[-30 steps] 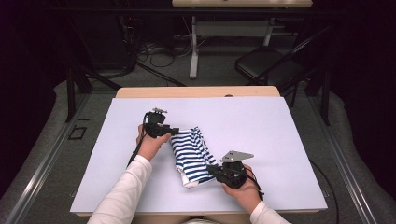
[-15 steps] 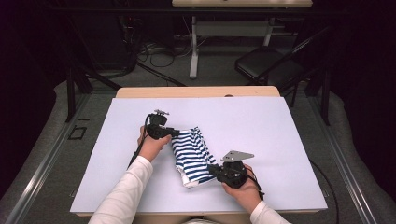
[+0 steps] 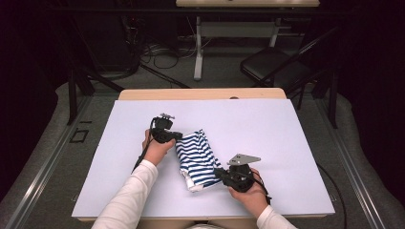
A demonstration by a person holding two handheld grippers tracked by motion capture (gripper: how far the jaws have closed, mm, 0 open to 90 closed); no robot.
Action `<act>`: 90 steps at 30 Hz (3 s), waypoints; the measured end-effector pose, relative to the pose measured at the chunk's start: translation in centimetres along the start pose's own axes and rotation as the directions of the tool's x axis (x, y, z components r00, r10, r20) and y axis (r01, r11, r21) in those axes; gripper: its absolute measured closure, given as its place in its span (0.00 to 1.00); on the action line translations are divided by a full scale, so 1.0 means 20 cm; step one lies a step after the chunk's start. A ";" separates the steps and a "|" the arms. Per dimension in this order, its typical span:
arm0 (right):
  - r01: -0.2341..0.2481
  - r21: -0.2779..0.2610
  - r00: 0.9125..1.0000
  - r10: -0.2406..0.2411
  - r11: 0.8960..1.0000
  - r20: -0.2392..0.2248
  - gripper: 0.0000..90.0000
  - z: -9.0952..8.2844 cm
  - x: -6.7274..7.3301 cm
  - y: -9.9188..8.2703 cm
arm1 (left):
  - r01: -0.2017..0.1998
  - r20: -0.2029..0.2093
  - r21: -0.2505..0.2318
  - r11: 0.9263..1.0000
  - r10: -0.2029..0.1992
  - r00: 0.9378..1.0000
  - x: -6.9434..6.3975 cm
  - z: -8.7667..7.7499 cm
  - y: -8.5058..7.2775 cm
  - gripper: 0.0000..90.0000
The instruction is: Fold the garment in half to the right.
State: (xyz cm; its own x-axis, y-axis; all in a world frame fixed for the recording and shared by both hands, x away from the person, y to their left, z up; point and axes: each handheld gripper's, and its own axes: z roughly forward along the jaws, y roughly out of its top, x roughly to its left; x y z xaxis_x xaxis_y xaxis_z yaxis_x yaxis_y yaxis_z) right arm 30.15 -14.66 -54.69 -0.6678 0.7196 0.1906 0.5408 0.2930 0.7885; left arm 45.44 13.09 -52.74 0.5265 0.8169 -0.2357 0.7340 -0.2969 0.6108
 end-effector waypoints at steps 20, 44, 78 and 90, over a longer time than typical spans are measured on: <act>-0.017 0.010 1.000 0.017 1.000 0.010 0.94 0.04 -0.01 -0.01 | -0.014 0.005 -0.011 1.000 0.014 1.000 0.01 0.07 0.11 0.94; -0.036 -0.005 0.998 0.036 0.999 0.044 0.94 0.14 -0.06 0.05 | -0.030 -0.004 -0.010 1.000 0.029 1.000 0.07 0.19 0.29 0.95; -0.089 -0.022 0.994 0.090 0.996 0.068 0.94 0.14 -0.11 0.05 | -0.034 -0.025 -0.015 0.999 0.034 0.999 0.07 0.25 0.38 0.92; -0.084 -0.016 0.994 0.085 0.996 0.076 0.94 0.13 -0.12 0.05 | -0.030 -0.031 -0.026 0.999 0.030 0.999 0.06 0.23 0.38 0.92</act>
State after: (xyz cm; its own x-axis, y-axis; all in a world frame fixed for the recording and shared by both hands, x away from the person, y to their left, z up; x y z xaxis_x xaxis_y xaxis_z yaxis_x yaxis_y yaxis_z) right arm 33.56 -14.44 -55.96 -0.5789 0.7874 0.2119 0.5863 0.2214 0.7792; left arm 53.67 9.53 -51.94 0.5344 0.8227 -0.1940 0.7064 -0.3087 0.6370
